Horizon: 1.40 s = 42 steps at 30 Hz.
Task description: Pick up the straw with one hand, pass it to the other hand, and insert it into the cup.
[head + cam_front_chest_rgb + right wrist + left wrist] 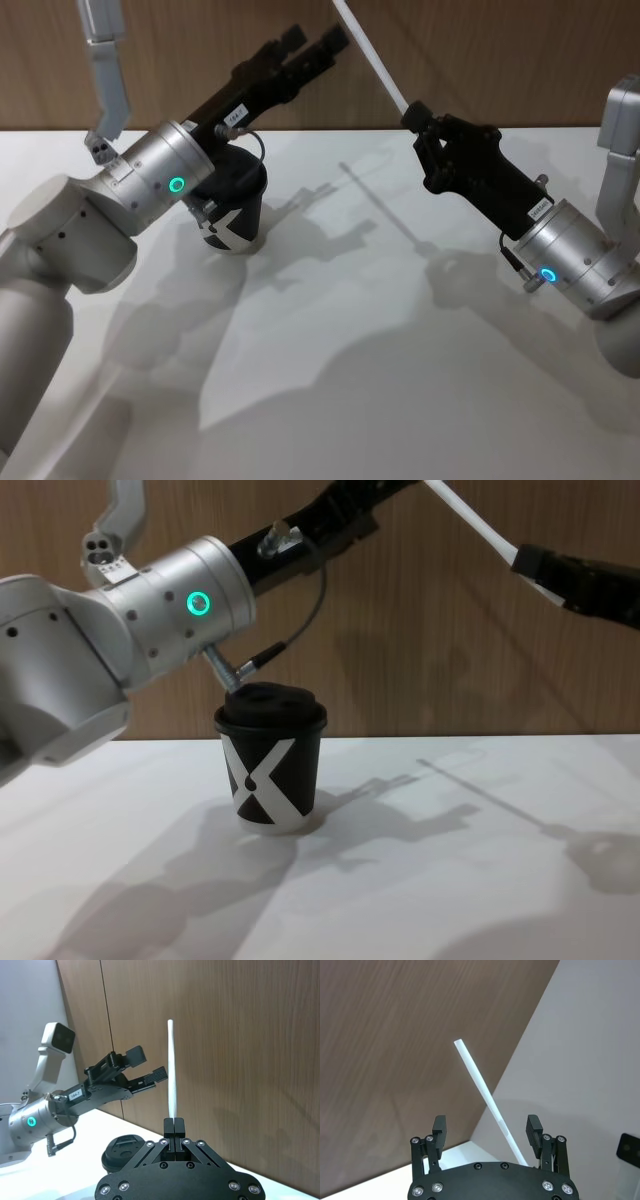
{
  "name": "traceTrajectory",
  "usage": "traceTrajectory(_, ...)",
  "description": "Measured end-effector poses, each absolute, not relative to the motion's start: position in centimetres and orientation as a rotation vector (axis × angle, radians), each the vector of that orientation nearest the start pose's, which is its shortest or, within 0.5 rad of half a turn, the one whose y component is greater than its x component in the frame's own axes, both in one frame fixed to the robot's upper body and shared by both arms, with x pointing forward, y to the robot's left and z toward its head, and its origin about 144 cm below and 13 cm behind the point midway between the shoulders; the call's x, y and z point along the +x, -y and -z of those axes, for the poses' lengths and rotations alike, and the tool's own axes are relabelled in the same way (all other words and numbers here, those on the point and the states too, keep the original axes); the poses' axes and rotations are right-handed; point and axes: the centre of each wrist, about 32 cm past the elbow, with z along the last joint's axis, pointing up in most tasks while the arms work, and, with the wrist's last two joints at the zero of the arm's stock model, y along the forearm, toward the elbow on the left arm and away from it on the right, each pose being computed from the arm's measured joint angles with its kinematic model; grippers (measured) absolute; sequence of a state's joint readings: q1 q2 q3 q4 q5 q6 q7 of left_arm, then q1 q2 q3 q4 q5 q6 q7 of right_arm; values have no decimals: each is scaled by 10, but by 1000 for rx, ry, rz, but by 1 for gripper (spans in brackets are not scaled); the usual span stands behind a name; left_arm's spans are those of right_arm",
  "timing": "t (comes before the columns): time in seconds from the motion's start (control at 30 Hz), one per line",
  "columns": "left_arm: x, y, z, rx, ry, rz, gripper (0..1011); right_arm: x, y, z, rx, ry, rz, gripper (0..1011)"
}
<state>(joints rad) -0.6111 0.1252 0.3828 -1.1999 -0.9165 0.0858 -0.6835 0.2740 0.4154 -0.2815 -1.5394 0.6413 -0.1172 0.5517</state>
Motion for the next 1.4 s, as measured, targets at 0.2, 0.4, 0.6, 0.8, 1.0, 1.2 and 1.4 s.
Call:
traceTrajectory(0.2, 615, -159, -1255, -554, -311, -441, 1000, 521, 269, -1220, 289, 97, 767, 6)
traceTrajectory(0.4, 623, -151, -1257, -565, -342, -405, 1000, 521, 269, -1220, 289, 98, 768, 6)
traceTrajectory(0.6, 627, -147, -1259, -568, -356, -388, 1000, 521, 269, -1220, 288, 99, 768, 6)
traceTrajectory(0.8, 631, -143, -1260, -565, -369, -377, 1000, 521, 269, -1220, 289, 99, 768, 6)
traceTrajectory(1.0, 634, -140, -1262, -561, -374, -370, 1000, 521, 269, -1220, 289, 99, 768, 6)
traceTrajectory(1.2, 636, -136, -1263, -556, -378, -362, 1000, 521, 269, -1220, 289, 99, 768, 6)
traceTrajectory(1.4, 638, -134, -1264, -551, -379, -358, 937, 521, 269, -1220, 289, 99, 768, 6)
